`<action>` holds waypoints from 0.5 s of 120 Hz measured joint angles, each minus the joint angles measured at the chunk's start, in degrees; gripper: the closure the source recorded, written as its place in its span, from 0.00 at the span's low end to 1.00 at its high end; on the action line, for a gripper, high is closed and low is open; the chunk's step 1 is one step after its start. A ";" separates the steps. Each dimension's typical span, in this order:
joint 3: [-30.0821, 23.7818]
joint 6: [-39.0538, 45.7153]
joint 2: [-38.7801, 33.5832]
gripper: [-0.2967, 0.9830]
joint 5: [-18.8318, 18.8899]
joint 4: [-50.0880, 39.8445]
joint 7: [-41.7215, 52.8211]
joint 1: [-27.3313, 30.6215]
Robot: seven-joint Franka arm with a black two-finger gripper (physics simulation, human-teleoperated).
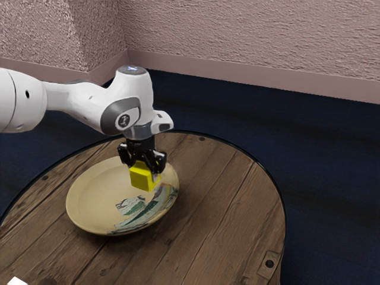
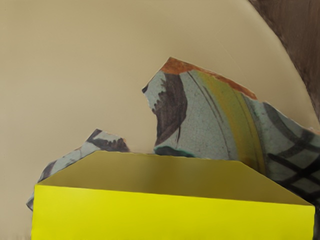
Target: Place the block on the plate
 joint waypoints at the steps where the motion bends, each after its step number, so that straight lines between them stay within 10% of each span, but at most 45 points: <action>1: 0.00 0.03 -0.09 0.46 0.03 -0.23 -0.01 0.16; 60: 0.82 -4.68 -5.90 0.26 -0.60 8.77 -0.05 0.72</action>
